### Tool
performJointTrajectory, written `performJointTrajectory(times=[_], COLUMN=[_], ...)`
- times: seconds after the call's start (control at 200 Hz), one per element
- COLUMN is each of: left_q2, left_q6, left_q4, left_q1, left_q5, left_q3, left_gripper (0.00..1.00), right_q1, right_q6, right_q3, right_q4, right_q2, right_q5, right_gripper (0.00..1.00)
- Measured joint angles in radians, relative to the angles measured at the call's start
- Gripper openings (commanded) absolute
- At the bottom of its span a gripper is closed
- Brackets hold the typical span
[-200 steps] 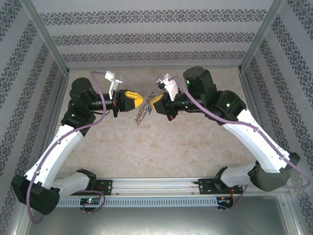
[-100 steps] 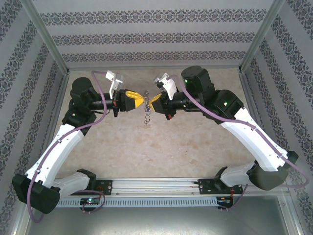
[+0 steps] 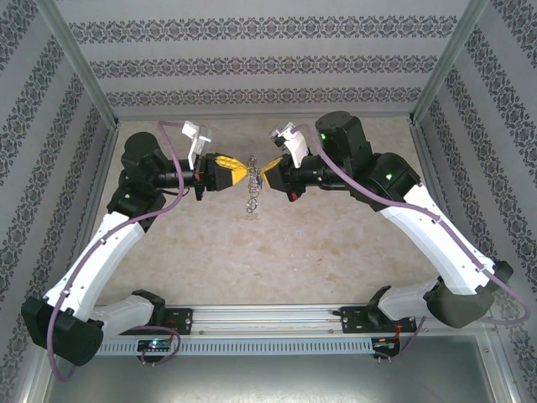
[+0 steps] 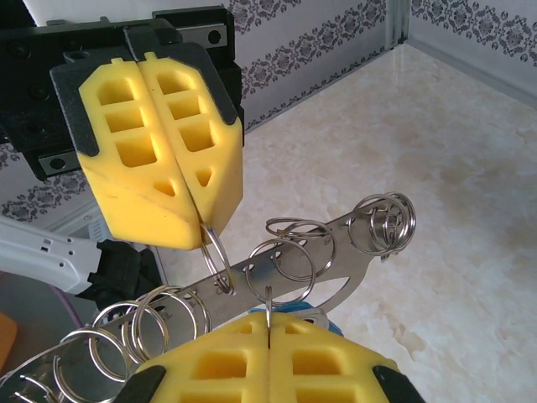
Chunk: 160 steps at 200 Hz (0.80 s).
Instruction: Put the keys on the keyring
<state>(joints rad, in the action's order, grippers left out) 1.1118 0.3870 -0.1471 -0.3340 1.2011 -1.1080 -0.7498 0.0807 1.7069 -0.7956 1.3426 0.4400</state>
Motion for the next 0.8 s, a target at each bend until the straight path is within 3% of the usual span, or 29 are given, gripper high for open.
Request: performJointTrajectory(times=[0.799], left_q2=[0.01], left_q6=[0.001], left_q4=[0.003], left_q1=[0.0], left_q5=[-0.001], left_q3=[-0.004], left_gripper=[0.0], right_q1=[0.014], right_q6=[0.019], right_q3=[-0.012], right_q4=[0.005], right_q2=[-0.003], right_q5=[0.071], right_gripper=[0.0])
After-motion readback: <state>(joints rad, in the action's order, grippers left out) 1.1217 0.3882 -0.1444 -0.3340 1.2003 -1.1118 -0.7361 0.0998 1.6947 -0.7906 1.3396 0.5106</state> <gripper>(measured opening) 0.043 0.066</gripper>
